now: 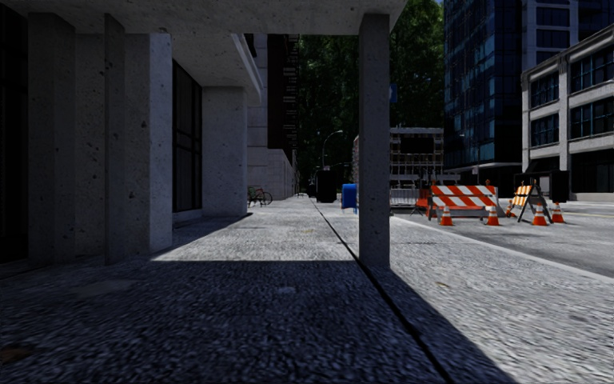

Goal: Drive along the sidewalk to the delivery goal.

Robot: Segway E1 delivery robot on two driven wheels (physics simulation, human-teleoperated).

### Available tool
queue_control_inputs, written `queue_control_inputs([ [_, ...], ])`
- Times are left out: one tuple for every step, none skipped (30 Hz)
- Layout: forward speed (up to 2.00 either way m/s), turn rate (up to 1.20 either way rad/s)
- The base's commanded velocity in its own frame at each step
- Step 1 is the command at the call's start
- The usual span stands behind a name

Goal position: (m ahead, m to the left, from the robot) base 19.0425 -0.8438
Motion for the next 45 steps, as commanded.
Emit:
queue_control_inputs([
  [2.0,0.0],
  [2.0,0.0],
  [2.0,0.0],
  [2.0,0.0],
  [2.0,0.0],
  [2.0,0.0],
  [2.0,0.0],
  [2.0,0.0],
  [2.0,0.0],
  [2.0,0.0],
  [2.0,0.0],
  [2.0,0.0],
  [2.0,0.0],
  [2.0,0.0],
  [2.0,0.0],
  [2.0,0.0],
  [2.0,0.0],
  [2.0,0.0],
  [2.0,0.0],
  [2.0,0.0],
  [2.0,0.0],
  [2.0,0.0],
  [2.0,0.0],
  [2.0,0.0],
  [2.0,0.0],
  [2.0,0.0],
  [2.0,0.0],
  [2.0,0.0],
  [2.0,0.0],
  [2.0,0.0],
  [2.0,0.0],
  [2.0,0.0],
  [2.0,0.0],
  [2.0,0.0],
  [2.0,0.0],
  [2.0,0.0],
  [2.0,0.0],
  [2.0,0.0],
  [2.0,0.0],
  [2.0,0.0],
  [2.0,0.0],
  [2.0,0.0],
  [2.0,0.0],
  [2.0,0.0],
  [2.0,0.0],
])
